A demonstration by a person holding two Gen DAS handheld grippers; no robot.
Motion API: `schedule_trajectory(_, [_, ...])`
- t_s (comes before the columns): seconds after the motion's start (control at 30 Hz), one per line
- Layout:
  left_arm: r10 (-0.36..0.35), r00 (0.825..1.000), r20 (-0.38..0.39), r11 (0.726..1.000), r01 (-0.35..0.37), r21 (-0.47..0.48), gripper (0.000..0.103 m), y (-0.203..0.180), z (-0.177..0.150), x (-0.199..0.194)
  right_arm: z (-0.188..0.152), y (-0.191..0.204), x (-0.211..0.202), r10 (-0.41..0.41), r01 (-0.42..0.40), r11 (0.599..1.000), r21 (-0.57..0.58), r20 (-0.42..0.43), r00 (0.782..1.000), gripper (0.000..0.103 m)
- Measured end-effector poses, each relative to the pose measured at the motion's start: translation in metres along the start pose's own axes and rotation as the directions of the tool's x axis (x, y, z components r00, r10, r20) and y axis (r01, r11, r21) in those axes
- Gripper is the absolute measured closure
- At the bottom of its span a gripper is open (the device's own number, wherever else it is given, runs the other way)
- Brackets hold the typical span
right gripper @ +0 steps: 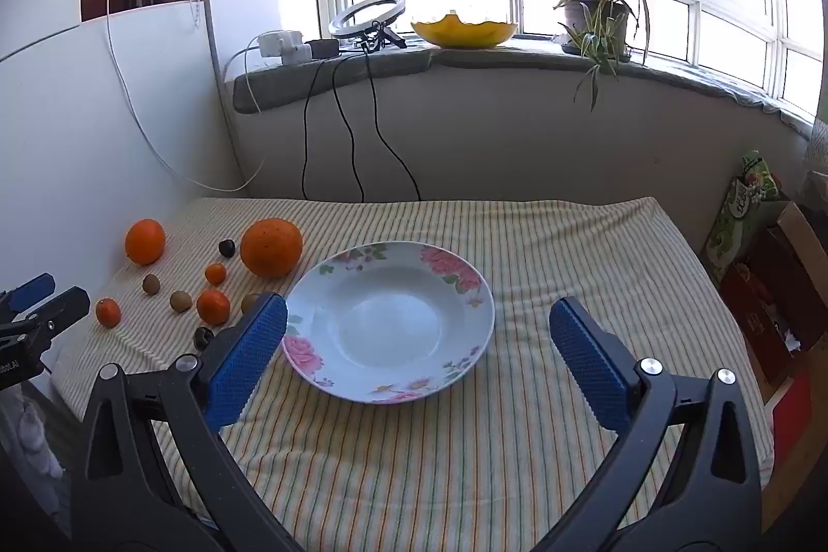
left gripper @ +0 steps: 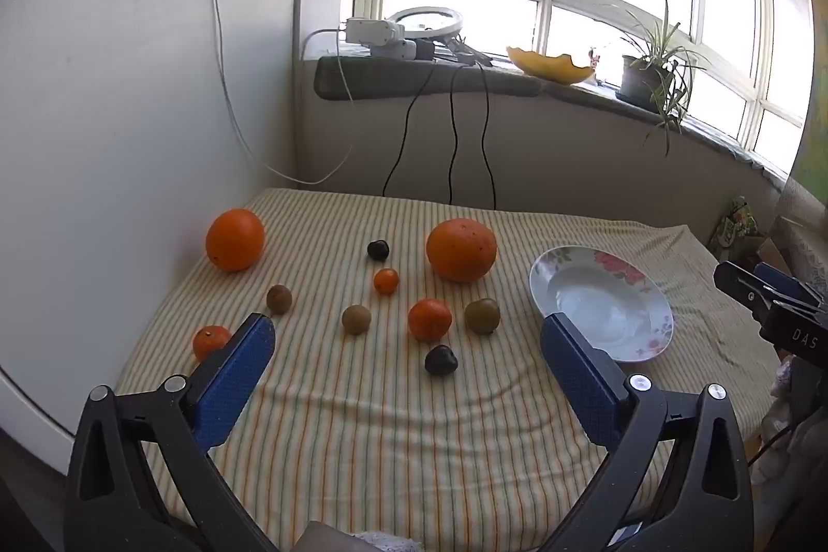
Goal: Organize fruits
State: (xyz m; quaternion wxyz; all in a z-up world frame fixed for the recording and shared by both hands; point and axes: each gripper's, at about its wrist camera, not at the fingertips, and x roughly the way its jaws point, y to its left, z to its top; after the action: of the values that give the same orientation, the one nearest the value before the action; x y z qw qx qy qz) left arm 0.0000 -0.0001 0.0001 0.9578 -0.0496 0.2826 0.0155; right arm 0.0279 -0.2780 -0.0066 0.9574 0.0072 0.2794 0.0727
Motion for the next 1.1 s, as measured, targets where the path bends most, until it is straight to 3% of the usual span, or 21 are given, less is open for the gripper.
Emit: schedule_trajectory(1.1, [-0.001,1.000,-0.007,1.000,0.001,0.000,0.001,-0.003,-0.001,0.004,0.002,0.002,-0.004,0.020,-0.020,1.000,0.006,0.010,1.000,0.000])
